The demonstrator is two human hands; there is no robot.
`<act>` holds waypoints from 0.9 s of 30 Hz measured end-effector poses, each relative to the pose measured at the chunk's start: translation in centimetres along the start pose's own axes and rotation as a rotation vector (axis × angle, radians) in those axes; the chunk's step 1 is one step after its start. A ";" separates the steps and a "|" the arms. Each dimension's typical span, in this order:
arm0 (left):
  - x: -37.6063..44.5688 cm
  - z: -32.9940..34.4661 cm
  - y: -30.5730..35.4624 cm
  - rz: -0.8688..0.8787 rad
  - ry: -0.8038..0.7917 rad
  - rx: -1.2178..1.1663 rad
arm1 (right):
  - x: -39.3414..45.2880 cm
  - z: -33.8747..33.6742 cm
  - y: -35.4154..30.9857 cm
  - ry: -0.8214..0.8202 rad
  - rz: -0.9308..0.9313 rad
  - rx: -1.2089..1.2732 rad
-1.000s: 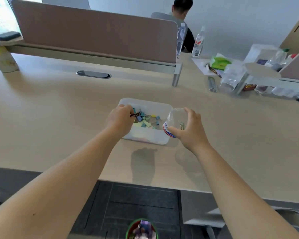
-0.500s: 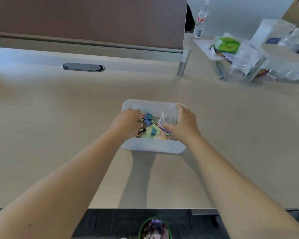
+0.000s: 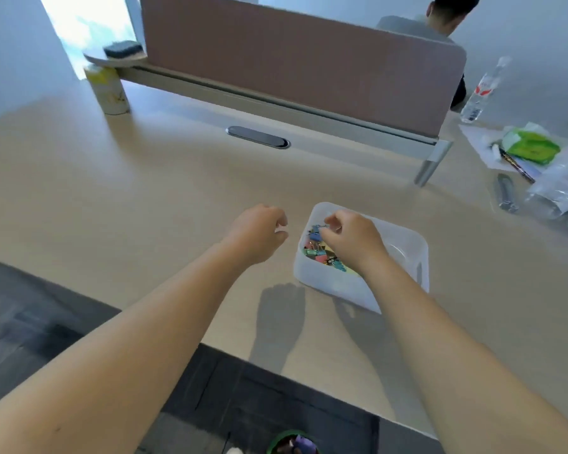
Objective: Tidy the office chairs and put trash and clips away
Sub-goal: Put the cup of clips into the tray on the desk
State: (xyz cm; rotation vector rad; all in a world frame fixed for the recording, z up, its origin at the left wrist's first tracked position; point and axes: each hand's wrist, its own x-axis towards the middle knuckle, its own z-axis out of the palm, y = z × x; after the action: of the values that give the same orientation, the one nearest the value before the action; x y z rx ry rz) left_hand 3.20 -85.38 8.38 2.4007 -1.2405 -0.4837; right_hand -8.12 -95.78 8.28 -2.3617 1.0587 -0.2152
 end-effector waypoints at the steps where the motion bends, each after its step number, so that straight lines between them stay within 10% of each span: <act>1: -1.6 -0.9 -1.2 -0.052 0.040 -0.011 | -0.4 0.5 -1.5 -0.035 -0.054 -0.005; 14: -34.5 -8.5 -19.4 -0.805 0.449 -0.035 | -16.5 15.1 -25.5 -0.531 -0.745 -0.064; 27: -65.5 -9.5 -34.8 -1.289 0.612 -0.143 | -39.5 32.4 -44.9 -0.788 -0.999 -0.071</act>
State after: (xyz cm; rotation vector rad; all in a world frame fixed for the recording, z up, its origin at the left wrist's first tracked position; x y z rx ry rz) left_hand -4.17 -10.94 7.47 2.6005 0.6580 -0.0967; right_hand 5.39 -29.11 7.78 -2.4639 -0.5034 0.3876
